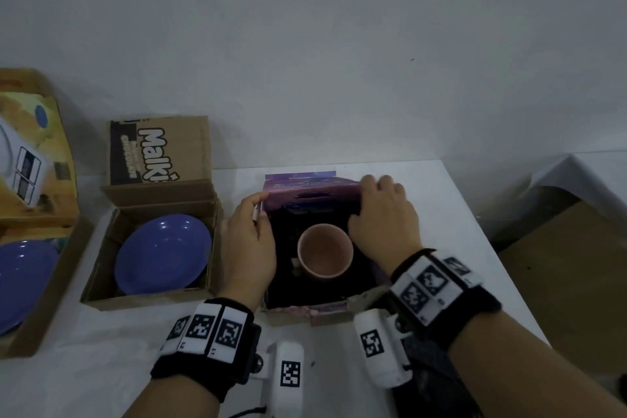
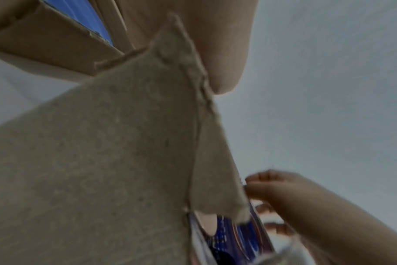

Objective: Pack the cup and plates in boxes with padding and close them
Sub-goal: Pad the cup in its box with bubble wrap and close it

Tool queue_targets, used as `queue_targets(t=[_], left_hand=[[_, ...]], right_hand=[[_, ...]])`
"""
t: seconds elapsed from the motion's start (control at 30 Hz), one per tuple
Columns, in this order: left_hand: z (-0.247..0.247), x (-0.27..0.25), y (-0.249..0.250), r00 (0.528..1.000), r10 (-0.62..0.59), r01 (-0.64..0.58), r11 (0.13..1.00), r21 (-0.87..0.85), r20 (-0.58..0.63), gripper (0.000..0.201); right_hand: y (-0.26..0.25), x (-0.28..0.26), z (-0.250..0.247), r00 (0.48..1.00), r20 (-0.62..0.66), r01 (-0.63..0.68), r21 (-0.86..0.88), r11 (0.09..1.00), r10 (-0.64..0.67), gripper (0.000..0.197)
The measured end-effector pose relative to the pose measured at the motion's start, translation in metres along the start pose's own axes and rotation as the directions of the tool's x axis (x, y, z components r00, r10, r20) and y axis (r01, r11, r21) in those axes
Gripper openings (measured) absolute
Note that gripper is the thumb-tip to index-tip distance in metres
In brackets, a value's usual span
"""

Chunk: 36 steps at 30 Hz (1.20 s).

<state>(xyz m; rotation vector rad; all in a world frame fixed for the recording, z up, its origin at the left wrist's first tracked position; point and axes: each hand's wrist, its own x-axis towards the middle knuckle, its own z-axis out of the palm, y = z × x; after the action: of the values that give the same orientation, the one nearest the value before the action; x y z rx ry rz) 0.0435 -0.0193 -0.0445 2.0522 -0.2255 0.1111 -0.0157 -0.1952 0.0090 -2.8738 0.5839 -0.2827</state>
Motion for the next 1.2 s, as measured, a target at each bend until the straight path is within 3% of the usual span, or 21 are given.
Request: queue_targets(t=[0.03,0.13,0.27,0.37,0.4,0.43,0.5,0.53,0.57,0.63,0.67,0.73,0.83,0.87,0.97,1.03,1.13,1.2], left_hand=[[0.0,0.0,0.001,1.0,0.001,-0.001,1.0,-0.004,0.005,0.029],[-0.001,0.0,0.002,0.999,0.031,-0.032,0.998,0.047,0.006,0.032],[-0.004,-0.002,0.009,0.997,0.076,-0.081,0.978,0.19,0.033,0.035],[-0.008,-0.002,0.014,0.987,0.138,-0.158,0.934,0.321,0.083,0.036],[-0.008,-0.001,0.013,0.984,0.145,-0.174,0.916,0.361,0.109,0.038],[-0.007,0.0,0.013,0.98,0.141,-0.187,0.894,0.406,0.14,0.041],[-0.002,-0.003,0.018,0.974,0.095,-0.19,0.845,0.501,0.208,0.052],[0.0,-0.007,0.021,0.972,0.057,-0.175,0.824,0.539,0.229,0.059],[0.002,-0.011,0.025,0.97,0.015,-0.156,0.806,0.571,0.243,0.065],[0.004,-0.019,0.03,0.965,-0.025,-0.146,0.777,0.613,0.261,0.072],[0.004,-0.021,0.03,0.964,-0.029,-0.145,0.772,0.619,0.263,0.072],[0.003,-0.02,0.028,0.965,-0.033,-0.136,0.786,0.604,0.261,0.071],[0.002,-0.018,0.025,0.966,-0.031,-0.13,0.801,0.584,0.258,0.07],[0.002,-0.018,0.025,0.967,-0.027,-0.13,0.805,0.58,0.254,0.069],[0.004,-0.016,0.022,0.969,-0.015,-0.131,0.814,0.567,0.245,0.068],[0.004,-0.014,0.017,0.971,-0.001,-0.134,0.824,0.55,0.238,0.066],[0.004,-0.011,0.01,0.974,0.023,-0.136,0.852,0.506,0.224,0.061],[0.003,-0.01,0.008,0.976,0.03,-0.133,0.866,0.483,0.215,0.058]], right_hand=[[0.012,-0.002,-0.002,0.995,0.051,-0.092,0.127,0.988,0.086,0.036],[0.032,-0.008,0.002,0.954,0.193,-0.295,0.481,0.825,0.229,0.03],[0.04,-0.013,0.007,0.957,0.183,-0.291,0.571,0.767,0.227,0.026],[0.059,-0.023,0.0,0.925,0.288,-0.378,0.75,0.543,0.246,0.019],[0.069,-0.029,-0.002,0.911,0.292,-0.405,0.761,0.507,0.29,0.021],[0.08,-0.037,-0.003,0.902,0.269,-0.421,0.726,0.544,0.339,0.023],[0.101,-0.057,-0.002,0.912,0.226,-0.41,0.477,0.777,0.342,0.017],[0.107,-0.068,0.0,0.917,0.272,-0.372,0.319,0.872,0.292,0.024],[0.112,-0.079,0.005,0.895,0.383,-0.324,0.201,0.924,0.231,0.044],[0.115,-0.098,0.012,0.771,0.618,-0.255,0.076,0.964,0.155,0.092],[0.115,-0.105,0.015,0.722,0.677,-0.228,0.039,0.973,0.142,0.107],[0.114,-0.114,0.018,0.695,0.709,-0.193,0.023,0.981,0.12,0.108],[0.116,-0.114,0.017,0.752,0.65,-0.211,0.08,0.974,0.109,0.077],[0.118,-0.113,0.015,0.772,0.626,-0.21,0.086,0.974,0.111,0.075],[0.123,-0.112,0.012,0.757,0.641,-0.176,0.018,0.984,0.124,0.097],[0.121,-0.114,0.013,0.801,0.584,-0.086,-0.106,0.991,0.132,0.08],[0.12,-0.107,0.01,0.953,0.292,-0.048,-0.106,0.993,0.077,0.026],[0.116,-0.099,-0.002,0.991,0.05,-0.131,0.127,0.983,0.125,0.015]])
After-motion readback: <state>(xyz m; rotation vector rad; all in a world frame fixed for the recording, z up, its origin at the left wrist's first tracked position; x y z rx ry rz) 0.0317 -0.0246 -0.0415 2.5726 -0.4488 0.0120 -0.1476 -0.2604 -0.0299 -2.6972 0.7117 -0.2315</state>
